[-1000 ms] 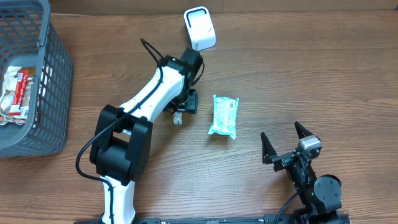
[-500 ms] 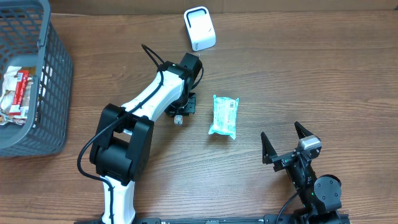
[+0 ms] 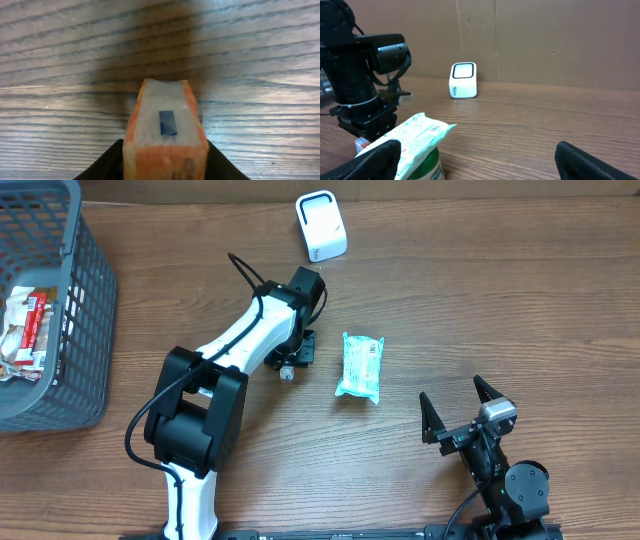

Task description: Scan the item barcode

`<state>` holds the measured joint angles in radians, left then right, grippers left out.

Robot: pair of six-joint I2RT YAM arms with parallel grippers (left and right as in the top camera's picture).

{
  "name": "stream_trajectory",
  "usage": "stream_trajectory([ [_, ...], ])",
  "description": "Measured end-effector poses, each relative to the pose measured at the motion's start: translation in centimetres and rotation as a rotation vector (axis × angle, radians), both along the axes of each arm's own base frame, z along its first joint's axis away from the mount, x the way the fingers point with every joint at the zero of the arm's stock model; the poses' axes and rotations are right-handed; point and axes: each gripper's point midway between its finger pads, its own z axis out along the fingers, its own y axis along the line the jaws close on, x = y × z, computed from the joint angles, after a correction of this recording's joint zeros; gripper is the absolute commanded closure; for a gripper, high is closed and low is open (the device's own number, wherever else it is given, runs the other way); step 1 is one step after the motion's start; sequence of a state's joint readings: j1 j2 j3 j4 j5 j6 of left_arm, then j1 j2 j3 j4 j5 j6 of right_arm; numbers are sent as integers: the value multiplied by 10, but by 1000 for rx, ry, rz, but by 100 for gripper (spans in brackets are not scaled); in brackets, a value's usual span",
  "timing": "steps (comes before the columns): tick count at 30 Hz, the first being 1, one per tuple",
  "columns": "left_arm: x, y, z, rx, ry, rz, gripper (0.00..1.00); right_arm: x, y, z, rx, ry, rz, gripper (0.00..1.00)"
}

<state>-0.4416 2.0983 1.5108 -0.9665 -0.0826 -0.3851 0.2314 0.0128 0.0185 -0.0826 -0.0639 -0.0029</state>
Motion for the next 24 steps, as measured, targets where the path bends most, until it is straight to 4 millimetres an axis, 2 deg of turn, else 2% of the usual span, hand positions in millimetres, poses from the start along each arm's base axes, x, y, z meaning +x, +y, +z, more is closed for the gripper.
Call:
stream_trajectory([
  [3, -3, 1, -5, 1, 3, 9, 81, 0, 0, 0, 0, 0, 0, 0],
  [7, -4, 0, -9, -4, 2, 4, 86, 0, 0, 0, 0, 0, 0, 0],
  [8, -4, 0, -9, -3, 2, 2, 83, 0, 0, 0, 0, 0, 0, 0],
  [9, -4, 0, -8, -3, 2, 2, 73, 0, 0, 0, 0, 0, 0, 0],
  [10, -4, 0, -9, -3, 2, 0, 44, 0, 0, 0, 0, 0, 0, 0],
  [11, -4, 0, -8, -3, 2, -2, 28, 0, 0, 0, 0, 0, 0, 0],
  [13, -4, 1, -8, 0, 3, 3, 15, 0, 0, 0, 0, 0, 0, 0],
  [19, -9, 7, -4, 11, 31, 14, 13, 0, 0, 0, 0, 0, 0, 0],
  [22, -3, 11, 14, 15, 42, 32, 12, 0, 0, 0, 0, -1, 0, 0],
  [24, 12, 10, 39, 0, 11, 45, 12, 0, 0, 0, 0, 0, 0, 0],
])
